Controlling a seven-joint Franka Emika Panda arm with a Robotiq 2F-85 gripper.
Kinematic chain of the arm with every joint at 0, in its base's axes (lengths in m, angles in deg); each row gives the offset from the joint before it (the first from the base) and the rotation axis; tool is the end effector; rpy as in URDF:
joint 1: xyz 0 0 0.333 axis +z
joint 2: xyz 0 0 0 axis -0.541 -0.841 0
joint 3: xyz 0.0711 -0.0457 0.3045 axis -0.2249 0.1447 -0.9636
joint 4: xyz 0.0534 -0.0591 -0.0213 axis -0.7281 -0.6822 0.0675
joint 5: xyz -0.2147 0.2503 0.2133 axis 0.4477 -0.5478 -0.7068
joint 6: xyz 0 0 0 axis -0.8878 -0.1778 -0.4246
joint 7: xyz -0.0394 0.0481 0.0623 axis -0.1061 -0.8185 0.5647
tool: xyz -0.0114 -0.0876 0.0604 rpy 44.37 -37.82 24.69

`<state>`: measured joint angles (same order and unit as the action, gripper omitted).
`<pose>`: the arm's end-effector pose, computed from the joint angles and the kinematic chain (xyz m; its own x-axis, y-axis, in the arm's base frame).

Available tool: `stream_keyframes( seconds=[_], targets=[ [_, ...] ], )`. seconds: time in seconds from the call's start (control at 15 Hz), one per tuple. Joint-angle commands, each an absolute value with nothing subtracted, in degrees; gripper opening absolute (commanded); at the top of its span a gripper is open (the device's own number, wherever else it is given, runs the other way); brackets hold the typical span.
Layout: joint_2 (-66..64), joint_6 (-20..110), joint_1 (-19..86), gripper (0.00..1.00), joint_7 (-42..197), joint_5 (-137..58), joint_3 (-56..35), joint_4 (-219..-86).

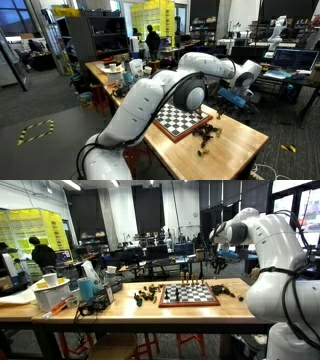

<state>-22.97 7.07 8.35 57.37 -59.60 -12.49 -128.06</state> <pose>0.6622 -0.2911 0.3818 0.9688 -0.2290 -0.0948 -0.2471 -0.9219 -0.2984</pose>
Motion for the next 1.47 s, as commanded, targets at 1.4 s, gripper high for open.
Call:
stream_keyframes(
  seconds=[1.4],
  targets=[
    [-20.03, -2.75, 13.33, 0.06, 48.34, -58.87, -18.46, -126.05]
  ],
)
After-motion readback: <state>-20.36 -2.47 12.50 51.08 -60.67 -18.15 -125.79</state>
